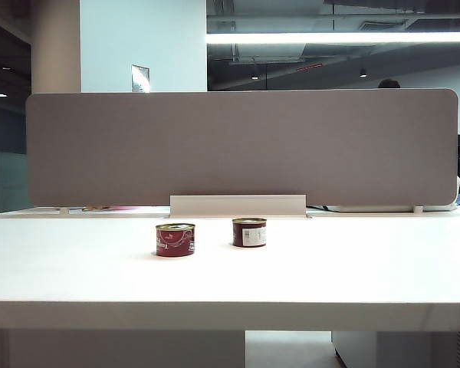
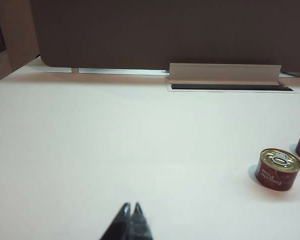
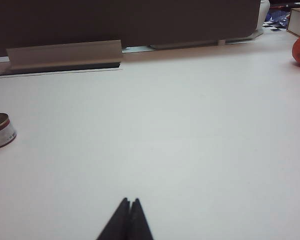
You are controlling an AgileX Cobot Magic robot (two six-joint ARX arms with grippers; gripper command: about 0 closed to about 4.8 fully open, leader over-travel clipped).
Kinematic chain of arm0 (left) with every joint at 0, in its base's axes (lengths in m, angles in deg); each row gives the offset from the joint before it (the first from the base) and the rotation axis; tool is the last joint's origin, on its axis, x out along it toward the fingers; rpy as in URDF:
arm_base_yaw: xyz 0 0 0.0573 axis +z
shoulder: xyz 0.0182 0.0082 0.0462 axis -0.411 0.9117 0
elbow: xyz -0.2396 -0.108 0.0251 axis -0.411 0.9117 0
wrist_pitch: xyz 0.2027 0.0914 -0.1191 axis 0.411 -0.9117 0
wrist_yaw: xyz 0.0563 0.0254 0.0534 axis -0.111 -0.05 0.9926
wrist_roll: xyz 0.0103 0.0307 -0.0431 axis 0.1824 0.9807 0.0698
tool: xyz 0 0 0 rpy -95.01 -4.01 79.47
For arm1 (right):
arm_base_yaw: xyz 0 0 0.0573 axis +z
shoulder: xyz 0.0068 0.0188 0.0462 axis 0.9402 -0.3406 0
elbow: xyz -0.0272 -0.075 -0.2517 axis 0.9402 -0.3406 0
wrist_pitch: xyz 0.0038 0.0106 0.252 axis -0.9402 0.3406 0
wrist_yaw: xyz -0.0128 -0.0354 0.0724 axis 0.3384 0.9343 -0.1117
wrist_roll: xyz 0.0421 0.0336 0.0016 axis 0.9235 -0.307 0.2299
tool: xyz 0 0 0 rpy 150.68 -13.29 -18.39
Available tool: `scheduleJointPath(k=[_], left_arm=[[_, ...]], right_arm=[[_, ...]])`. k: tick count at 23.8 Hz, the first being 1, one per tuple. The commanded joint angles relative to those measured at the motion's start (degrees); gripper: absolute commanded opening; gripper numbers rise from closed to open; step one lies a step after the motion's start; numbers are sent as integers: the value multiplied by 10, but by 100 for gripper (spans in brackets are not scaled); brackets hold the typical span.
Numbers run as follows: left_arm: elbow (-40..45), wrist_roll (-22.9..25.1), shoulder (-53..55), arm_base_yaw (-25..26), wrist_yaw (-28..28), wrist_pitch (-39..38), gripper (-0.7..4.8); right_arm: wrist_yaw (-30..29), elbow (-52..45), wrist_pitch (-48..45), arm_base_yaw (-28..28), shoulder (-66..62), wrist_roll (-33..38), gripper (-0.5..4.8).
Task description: Stack a can of tomatoes on the right onto the can of tomatoes on the left.
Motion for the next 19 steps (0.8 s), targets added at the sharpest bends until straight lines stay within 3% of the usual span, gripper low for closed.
scheduleJointPath(k=[1, 19], left_arm=[[-2, 1, 0, 0, 0, 6, -6], [-2, 1, 0, 0, 0, 6, -6]], right_arm=[[3, -3, -6, 0, 1, -2, -5], [-4, -3, -10, 1, 1, -2, -5]])
